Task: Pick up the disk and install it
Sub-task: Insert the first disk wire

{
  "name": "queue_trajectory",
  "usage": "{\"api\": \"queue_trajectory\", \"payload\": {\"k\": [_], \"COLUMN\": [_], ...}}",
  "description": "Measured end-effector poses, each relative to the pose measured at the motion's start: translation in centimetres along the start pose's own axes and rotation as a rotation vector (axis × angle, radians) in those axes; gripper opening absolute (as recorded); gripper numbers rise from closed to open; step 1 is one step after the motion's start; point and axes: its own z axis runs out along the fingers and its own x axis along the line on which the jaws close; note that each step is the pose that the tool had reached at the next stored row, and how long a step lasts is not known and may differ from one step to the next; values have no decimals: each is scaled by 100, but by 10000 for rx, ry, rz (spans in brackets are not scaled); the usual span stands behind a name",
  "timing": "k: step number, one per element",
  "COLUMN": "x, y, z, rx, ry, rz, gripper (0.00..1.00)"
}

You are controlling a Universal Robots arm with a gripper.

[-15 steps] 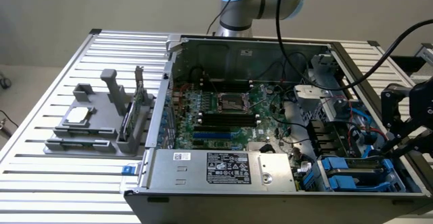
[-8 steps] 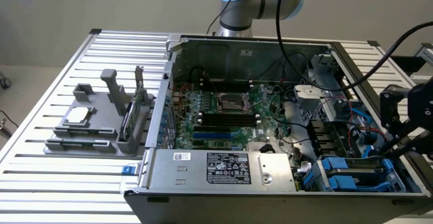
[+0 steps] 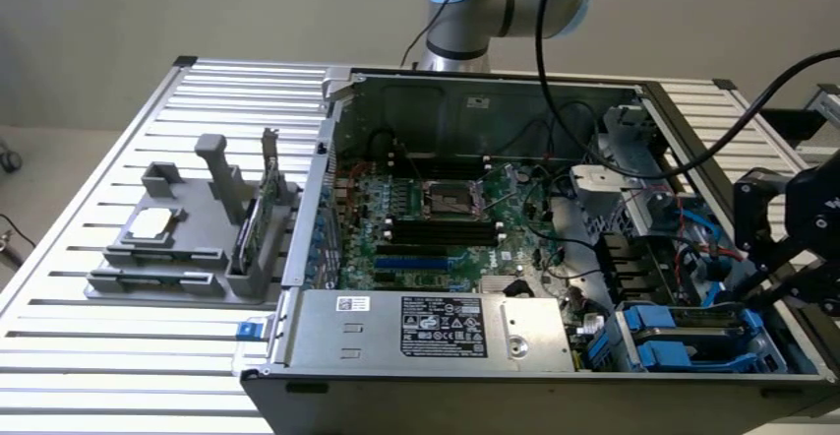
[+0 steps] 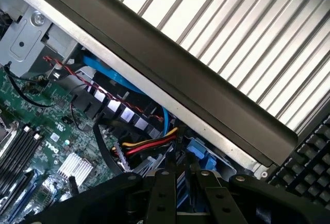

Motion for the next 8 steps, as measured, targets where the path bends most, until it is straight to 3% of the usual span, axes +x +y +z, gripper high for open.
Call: {"api": "queue_trajectory", "payload": {"k": [5, 8], "x": [-8, -21], "y": [-1, 5], "z": [17, 23], "rx": [-112, -139], "ry": [168, 202], "rz": [71, 114], "gripper": [22, 22]}}
